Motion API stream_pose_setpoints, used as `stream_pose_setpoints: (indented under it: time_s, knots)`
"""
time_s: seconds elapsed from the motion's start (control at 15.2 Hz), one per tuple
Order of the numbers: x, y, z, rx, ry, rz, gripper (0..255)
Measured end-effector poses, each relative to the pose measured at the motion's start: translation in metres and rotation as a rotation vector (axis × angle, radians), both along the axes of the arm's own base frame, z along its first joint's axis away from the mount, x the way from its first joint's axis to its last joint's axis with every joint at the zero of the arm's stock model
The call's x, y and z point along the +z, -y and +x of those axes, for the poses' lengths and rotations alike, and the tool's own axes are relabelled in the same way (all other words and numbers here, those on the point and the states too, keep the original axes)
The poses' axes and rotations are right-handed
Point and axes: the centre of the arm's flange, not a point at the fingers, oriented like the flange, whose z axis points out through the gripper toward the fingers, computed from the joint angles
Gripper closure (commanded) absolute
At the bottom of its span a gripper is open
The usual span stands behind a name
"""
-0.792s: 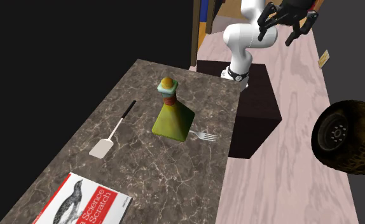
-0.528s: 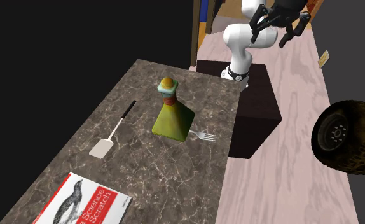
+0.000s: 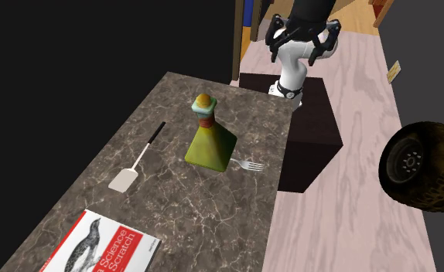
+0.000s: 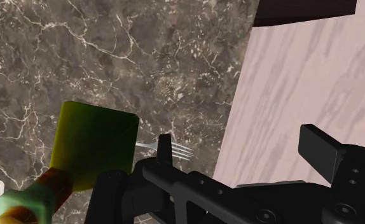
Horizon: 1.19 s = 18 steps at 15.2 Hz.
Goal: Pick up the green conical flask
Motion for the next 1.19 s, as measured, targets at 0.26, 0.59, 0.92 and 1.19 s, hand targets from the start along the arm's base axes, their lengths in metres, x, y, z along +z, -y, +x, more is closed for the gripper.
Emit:
stream_pose_setpoints:
  time_s: [0.26, 0.59, 0.92, 1.19]
  knots:
    - [-0.003, 0.048, 0.028, -0.005, -0.016, 0.034, 0]
    - [-0.01, 0.112, 0.069, -0.011, -0.036, 0.076, 0]
    - [-0.019, 0.176, 0.099, -0.019, -0.056, 0.119, 0]
    - [-0.03, 0.225, 0.126, -0.024, -0.071, 0.151, 0]
